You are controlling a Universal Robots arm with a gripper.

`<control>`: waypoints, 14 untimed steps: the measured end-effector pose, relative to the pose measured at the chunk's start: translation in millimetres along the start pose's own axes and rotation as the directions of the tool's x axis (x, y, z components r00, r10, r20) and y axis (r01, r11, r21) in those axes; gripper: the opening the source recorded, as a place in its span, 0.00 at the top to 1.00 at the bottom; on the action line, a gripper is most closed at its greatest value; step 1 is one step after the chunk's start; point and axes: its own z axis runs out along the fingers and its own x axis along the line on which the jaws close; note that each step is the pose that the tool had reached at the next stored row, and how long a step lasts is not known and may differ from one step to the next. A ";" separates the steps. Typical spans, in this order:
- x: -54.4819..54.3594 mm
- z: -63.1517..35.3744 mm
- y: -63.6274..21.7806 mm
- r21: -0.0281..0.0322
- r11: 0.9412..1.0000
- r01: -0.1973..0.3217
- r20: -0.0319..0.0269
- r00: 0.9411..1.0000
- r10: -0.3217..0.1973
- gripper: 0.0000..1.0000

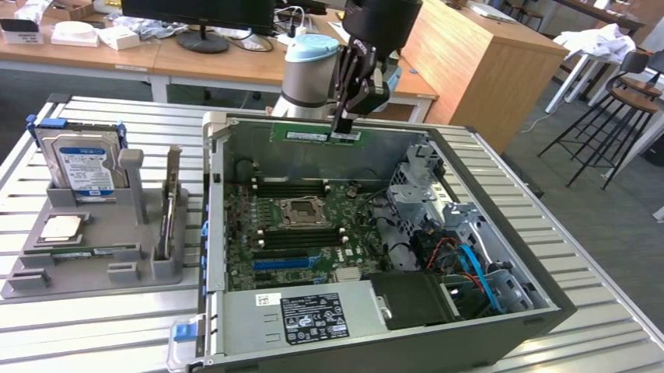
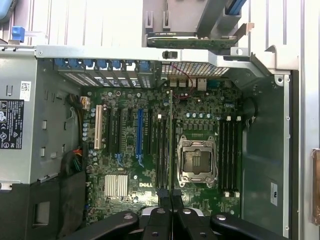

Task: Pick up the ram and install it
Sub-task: 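Pick up the ram and move it above insertion slot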

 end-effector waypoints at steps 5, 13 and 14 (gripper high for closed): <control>-0.1 0.7 -0.1 0.000 1.000 0.000 0.000 1.000 0.000 0.89; 0.0 6.9 -0.4 0.001 1.000 0.000 0.000 1.000 0.000 0.89; 0.0 7.5 -0.5 0.002 1.000 0.000 0.000 1.000 0.000 0.89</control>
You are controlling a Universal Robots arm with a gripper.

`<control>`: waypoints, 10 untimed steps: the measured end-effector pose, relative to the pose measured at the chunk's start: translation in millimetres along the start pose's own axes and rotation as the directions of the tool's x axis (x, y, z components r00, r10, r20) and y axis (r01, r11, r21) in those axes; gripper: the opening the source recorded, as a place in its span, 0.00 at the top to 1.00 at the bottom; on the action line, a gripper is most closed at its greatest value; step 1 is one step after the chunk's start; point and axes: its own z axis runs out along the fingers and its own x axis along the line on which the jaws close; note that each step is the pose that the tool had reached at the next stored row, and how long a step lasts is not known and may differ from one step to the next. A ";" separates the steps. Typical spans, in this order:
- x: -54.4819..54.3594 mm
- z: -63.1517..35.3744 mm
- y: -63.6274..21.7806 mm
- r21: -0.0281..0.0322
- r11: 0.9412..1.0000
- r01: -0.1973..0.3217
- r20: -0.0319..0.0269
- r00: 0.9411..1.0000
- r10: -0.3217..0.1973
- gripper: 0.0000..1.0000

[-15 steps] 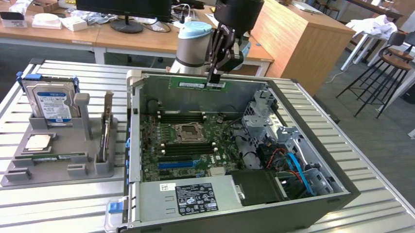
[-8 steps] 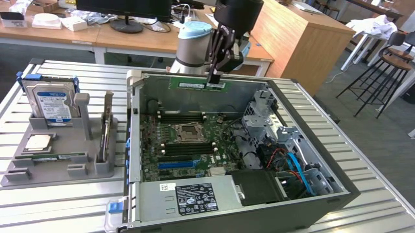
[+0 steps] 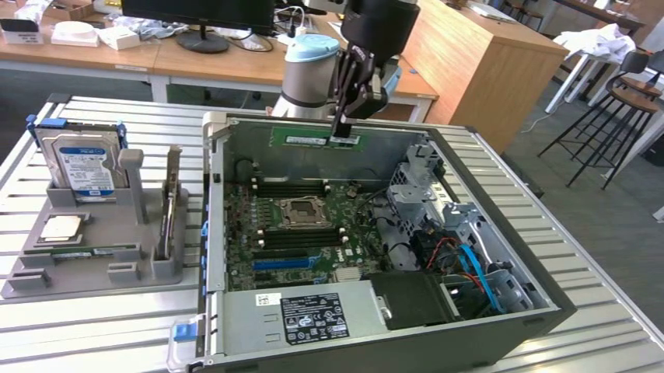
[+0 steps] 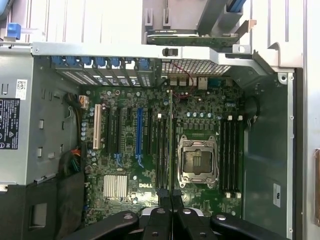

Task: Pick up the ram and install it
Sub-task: 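Pick up the ram and move it above insertion slot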

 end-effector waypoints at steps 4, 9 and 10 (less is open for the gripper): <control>0.0 2.6 -0.2 0.004 1.000 0.000 0.000 1.000 0.000 0.89; 0.0 5.9 -0.4 0.007 1.000 0.001 0.000 1.000 -0.001 0.89; 0.1 6.9 -0.4 0.007 1.000 0.001 0.000 1.000 -0.001 0.89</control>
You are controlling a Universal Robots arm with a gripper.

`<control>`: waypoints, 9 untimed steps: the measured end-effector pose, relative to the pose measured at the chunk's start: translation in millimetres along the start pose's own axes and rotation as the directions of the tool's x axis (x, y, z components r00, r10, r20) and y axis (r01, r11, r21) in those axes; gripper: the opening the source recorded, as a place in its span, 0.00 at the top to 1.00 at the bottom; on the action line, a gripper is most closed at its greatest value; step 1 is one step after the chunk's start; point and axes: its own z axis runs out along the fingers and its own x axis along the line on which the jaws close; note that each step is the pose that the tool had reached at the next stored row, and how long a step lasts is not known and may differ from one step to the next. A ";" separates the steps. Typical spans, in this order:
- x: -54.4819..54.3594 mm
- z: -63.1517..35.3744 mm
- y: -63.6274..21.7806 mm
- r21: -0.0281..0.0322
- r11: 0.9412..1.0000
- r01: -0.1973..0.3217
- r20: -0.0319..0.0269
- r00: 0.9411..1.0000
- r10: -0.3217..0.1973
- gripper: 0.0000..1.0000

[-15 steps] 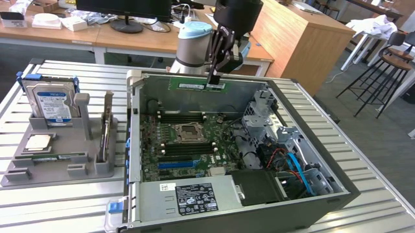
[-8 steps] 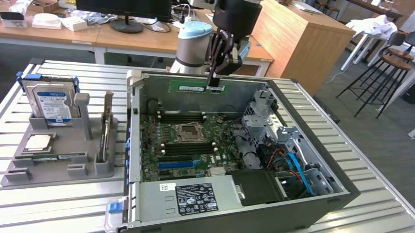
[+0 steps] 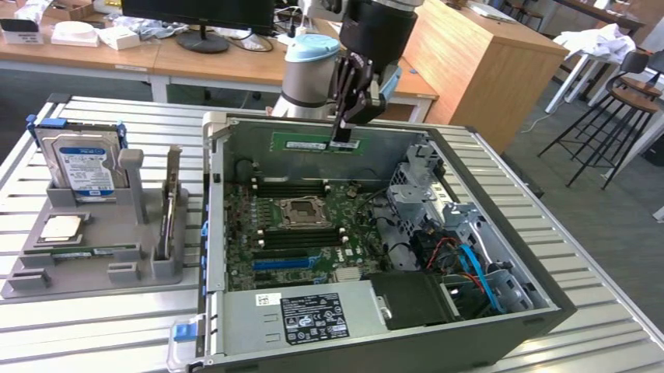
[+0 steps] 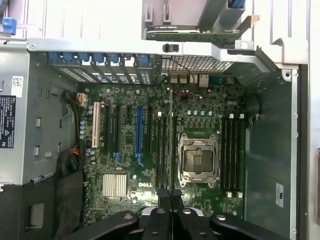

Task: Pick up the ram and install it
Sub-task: 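Pick up the ram and move it above insertion slot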

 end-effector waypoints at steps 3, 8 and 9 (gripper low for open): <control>0.0 3.5 -0.2 0.000 1.000 0.000 0.000 1.000 0.000 0.89; 0.0 9.3 -0.5 0.000 1.000 0.000 0.000 1.000 0.000 0.89; 0.0 10.5 -0.6 0.000 1.000 0.000 0.000 1.000 0.000 0.89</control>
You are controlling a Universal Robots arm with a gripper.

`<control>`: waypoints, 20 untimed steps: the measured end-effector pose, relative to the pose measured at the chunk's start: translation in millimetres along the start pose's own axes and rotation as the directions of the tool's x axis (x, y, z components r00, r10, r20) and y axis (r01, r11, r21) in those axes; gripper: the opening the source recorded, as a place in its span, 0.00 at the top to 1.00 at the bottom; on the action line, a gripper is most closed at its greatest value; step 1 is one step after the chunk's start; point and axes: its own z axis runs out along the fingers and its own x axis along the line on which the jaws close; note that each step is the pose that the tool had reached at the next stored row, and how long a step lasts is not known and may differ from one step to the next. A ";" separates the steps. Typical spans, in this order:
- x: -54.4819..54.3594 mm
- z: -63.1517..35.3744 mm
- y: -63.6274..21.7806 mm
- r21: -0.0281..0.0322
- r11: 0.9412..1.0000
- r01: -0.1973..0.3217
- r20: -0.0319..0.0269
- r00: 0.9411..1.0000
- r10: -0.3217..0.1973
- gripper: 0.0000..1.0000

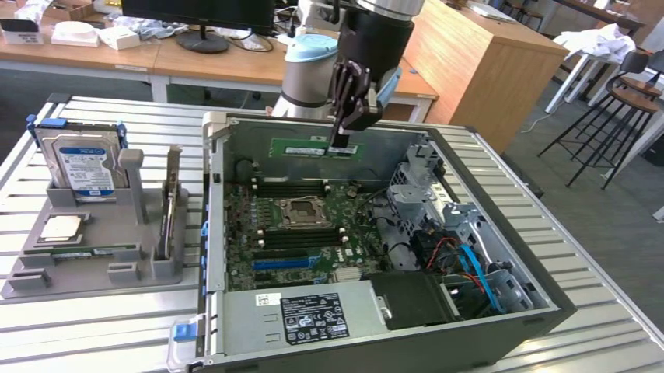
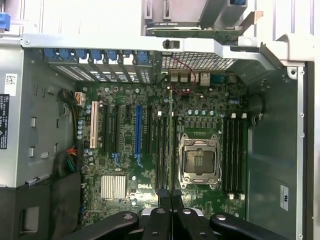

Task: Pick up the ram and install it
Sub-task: 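Pick up the ram and move it above insertion slot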

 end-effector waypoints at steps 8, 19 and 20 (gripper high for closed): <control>0.0 8.8 -0.5 0.000 1.000 0.000 0.000 1.000 0.000 0.89; 0.1 20.1 -1.0 0.000 1.000 0.000 0.000 1.000 0.000 0.89; 0.1 21.1 -1.1 0.000 1.000 0.000 0.000 1.000 0.000 0.89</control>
